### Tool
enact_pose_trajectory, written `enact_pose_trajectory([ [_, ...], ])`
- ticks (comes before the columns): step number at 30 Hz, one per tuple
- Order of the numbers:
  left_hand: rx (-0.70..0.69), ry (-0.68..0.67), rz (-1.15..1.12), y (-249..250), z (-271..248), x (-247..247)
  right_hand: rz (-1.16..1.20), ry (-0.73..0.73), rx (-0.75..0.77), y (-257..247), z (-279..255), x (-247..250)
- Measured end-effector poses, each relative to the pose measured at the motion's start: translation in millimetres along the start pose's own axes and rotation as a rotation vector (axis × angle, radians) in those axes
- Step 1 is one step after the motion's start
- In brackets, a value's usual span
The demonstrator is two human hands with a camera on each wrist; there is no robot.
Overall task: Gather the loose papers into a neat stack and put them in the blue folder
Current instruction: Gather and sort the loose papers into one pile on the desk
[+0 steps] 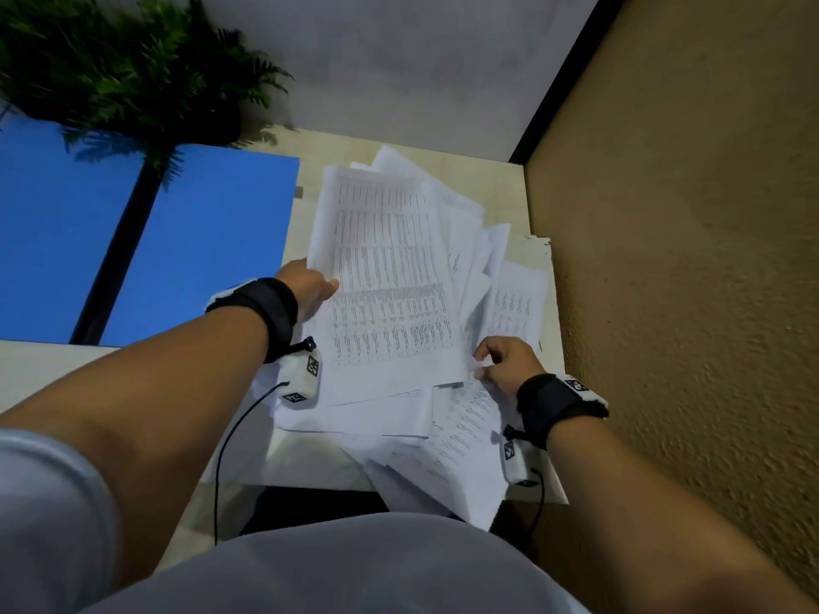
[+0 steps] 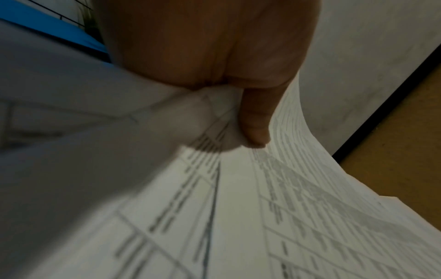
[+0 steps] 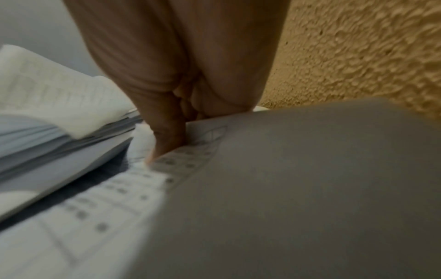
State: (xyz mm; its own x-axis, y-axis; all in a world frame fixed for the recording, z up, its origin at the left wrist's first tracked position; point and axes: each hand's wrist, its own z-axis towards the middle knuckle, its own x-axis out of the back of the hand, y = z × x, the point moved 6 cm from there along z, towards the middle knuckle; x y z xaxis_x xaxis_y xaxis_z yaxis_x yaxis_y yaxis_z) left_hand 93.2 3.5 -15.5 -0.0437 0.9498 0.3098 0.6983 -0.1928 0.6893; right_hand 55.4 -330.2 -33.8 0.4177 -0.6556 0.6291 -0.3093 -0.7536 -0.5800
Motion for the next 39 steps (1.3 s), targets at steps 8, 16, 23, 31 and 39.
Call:
enact_pose_trajectory([
  [8, -0.009, 0.018, -0.110, -13.4, -6.7, 1.9, 0.111, 0.112, -0.097, 6.0, -4.1, 22.4],
  [16, -0.001, 0.012, -0.284, -41.7, -30.6, 14.5, 0.005, 0.444, -0.076, -9.9, -32.7, 78.2],
  [23, 0.137, -0.002, -0.184, -107.7, -16.5, 7.7, -0.133, 0.792, 0.150, -74.7, -91.9, 149.2],
  [31, 0.201, -0.158, 0.038, -95.7, -49.6, -0.6, 0.130, 0.996, 0.338, -118.9, -130.4, 182.0],
  [39, 0.133, -0.093, -0.240, -93.3, -59.1, -13.0, 0.382, 0.580, 0.092, -81.6, -79.1, 42.0],
])
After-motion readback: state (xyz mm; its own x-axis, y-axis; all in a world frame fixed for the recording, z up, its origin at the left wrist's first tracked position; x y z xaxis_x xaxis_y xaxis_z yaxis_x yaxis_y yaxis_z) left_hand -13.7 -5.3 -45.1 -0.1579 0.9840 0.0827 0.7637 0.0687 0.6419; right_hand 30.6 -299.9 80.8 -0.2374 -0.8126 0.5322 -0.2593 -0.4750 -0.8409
